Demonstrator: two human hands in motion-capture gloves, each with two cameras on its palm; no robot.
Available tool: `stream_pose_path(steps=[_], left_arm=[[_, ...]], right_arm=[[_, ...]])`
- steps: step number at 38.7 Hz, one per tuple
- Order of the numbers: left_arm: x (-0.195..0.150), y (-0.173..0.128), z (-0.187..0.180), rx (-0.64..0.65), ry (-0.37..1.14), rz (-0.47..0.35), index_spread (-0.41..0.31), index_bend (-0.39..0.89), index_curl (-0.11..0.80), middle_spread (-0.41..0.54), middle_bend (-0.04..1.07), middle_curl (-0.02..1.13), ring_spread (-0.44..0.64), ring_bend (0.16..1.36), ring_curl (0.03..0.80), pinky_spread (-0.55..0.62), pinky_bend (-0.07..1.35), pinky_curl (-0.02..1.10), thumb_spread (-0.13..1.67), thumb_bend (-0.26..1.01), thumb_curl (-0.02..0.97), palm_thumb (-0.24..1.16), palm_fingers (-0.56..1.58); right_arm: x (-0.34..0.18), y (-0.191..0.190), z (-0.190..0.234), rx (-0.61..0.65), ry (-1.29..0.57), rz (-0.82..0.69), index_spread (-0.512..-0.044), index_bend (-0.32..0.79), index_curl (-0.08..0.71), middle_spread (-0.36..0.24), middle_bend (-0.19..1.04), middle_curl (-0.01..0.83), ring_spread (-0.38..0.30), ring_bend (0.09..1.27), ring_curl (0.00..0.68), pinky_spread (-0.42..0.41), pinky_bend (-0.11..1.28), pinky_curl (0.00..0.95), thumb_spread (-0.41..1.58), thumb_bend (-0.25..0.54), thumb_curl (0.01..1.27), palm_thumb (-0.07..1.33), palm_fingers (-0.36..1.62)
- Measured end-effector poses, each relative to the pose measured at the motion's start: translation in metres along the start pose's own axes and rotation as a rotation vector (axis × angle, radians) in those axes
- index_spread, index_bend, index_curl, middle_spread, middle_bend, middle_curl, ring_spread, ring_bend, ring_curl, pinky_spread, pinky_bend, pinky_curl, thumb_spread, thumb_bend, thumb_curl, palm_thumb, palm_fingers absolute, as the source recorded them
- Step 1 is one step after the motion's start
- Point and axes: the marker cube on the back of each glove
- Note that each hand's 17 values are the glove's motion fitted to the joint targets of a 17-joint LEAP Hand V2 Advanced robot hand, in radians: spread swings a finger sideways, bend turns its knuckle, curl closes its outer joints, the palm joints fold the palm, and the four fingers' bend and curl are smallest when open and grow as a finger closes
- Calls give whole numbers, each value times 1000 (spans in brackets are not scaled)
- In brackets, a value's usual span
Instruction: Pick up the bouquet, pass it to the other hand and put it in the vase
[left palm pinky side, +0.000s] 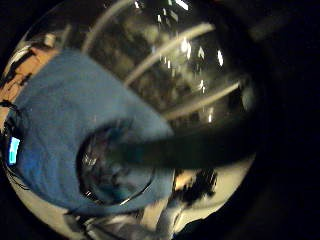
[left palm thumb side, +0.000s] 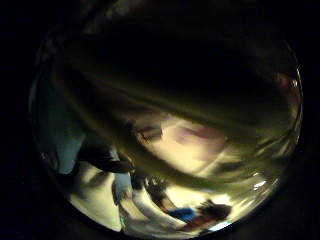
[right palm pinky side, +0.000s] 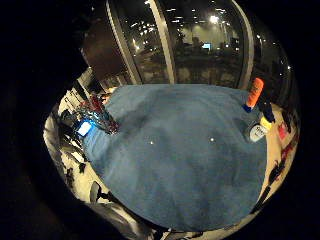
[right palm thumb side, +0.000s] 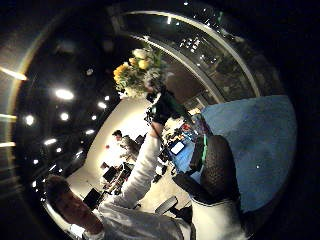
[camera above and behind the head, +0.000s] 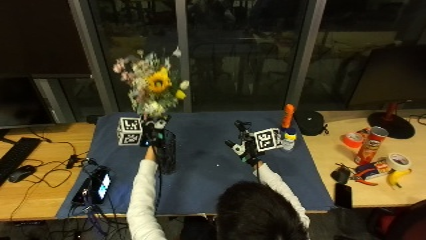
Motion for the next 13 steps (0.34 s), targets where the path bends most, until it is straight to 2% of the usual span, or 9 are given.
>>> stream_pose_path(steps=[1, 2, 3, 5, 6, 7, 10, 13], left_arm=[[-21, 10, 0, -72, -30, -20, -243, 234, 531, -286, 676, 563, -292, 743, 453, -295, 526, 446, 573, -116, 670, 646, 602], [-44, 20, -2, -129, -65, -35, -161, 172, 536, -222, 647, 593, -185, 704, 502, -153, 477, 490, 612, -120, 649, 598, 102], [-66, 29, -4, -169, -100, -45, -96, 121, 540, -101, 539, 617, -83, 744, 575, -52, 554, 566, 644, -119, 627, 557, -264], [-100, 42, -9, -212, -150, -55, -29, 109, 499, -30, 471, 584, 11, 705, 517, 48, 503, 521, 701, -90, 600, 528, -224], [-111, 47, -12, -224, -160, -60, 8, 115, 478, 45, 363, 521, 75, 650, 463, 101, 489, 488, 712, -112, 575, 469, -307], [-120, 50, -14, -231, -161, -64, 36, 109, 460, 91, 311, 480, 121, 627, 426, 143, 452, 447, 719, -117, 557, 425, -290], [-134, 57, -22, -231, -146, -57, 99, 76, 410, 194, 225, 389, 228, 578, 348, 247, 400, 376, 756, -86, 521, 382, -227], [-134, 60, -28, -212, -142, -35, 147, 92, 380, 287, 173, 339, 308, 548, 312, 322, 368, 344, 769, -76, 491, 333, -196]], right_arm=[[6, 3, 2, -9, 9, 10, -351, 135, 266, -90, 231, 383, -114, 457, 329, -28, 513, 339, 1017, -16, 584, 737, 373], [13, 7, 4, -20, 18, 19, -351, 140, 267, -87, 230, 382, -114, 452, 328, -27, 507, 337, 1018, -17, 583, 738, 378], [21, 11, 6, -30, 29, 28, -351, 147, 270, -87, 231, 383, -112, 448, 327, -26, 495, 334, 1023, -15, 582, 743, 386], [35, 17, 11, -46, 51, 42, -349, 167, 278, -84, 226, 382, -111, 434, 323, -24, 476, 331, 1027, -14, 581, 751, 402], [42, 20, 13, -53, 59, 48, -349, 170, 281, -83, 223, 381, -111, 427, 322, -24, 468, 329, 1028, -15, 580, 752, 409], [48, 22, 16, -62, 65, 54, -345, 175, 286, -82, 218, 380, -111, 424, 322, -23, 458, 327, 1030, -16, 579, 754, 419], [65, 30, 21, -101, 62, 93, -344, 168, 291, -82, 212, 379, -106, 410, 320, -22, 436, 323, 1032, -18, 577, 756, 430], [73, 36, 23, -126, 53, 123, -343, 170, 298, -77, 207, 379, -100, 386, 315, -13, 414, 320, 1035, -17, 576, 764, 433]])
